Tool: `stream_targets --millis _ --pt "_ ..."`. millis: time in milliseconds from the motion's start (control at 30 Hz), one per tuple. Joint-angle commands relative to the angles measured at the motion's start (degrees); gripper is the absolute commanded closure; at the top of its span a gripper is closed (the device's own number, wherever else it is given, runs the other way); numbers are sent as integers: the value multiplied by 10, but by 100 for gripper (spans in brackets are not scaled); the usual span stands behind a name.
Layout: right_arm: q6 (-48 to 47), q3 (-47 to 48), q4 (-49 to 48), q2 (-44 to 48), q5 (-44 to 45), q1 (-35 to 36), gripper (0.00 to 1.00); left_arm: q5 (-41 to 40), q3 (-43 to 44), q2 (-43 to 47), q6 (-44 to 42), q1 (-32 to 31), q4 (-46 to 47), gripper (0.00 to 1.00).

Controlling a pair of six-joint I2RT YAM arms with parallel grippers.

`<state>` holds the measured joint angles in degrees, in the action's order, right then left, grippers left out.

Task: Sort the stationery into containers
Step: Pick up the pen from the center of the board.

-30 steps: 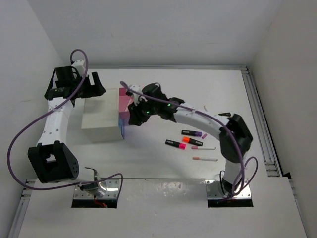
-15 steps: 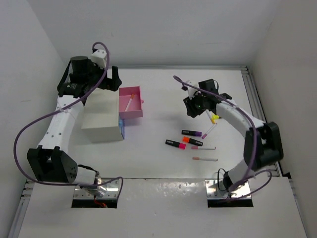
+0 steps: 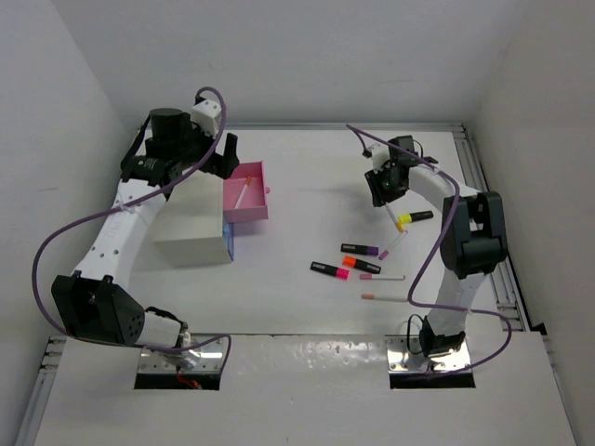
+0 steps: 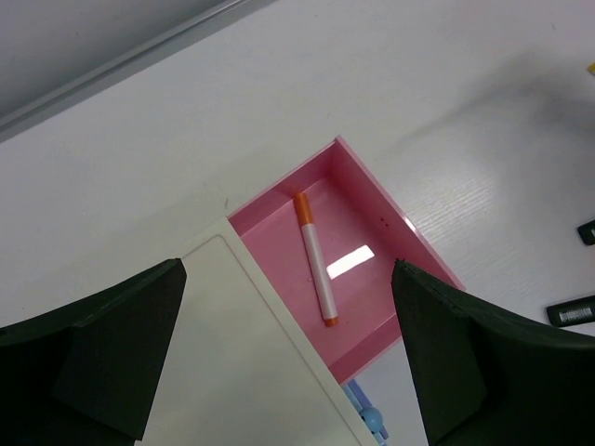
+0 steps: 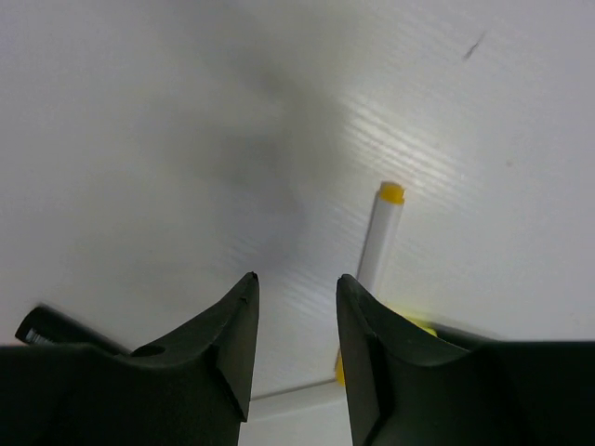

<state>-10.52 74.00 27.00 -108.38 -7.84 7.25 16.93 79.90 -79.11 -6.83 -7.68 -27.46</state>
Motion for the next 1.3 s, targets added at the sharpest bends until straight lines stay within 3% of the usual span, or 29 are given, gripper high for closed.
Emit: stream_targets --millis 0,633,1000,1167,1267 --pt "-6 29 -17 -16 17 -3 62 -1 0 6 -13 -10 7 0" --pt "-45 27 16 -65 24 -44 67 6 22 -19 -10 -23 -12 0" --pt "-68 26 49 -91 -9 -44 84 -1 11 -16 -5 -27 -5 0" --pt "-69 23 55 -79 -31 -28 100 51 -59 16 -23 -33 50 3" --pt "-44 34 72 -54 -66 -18 100 93 -94 36 -50 -48 71 4"
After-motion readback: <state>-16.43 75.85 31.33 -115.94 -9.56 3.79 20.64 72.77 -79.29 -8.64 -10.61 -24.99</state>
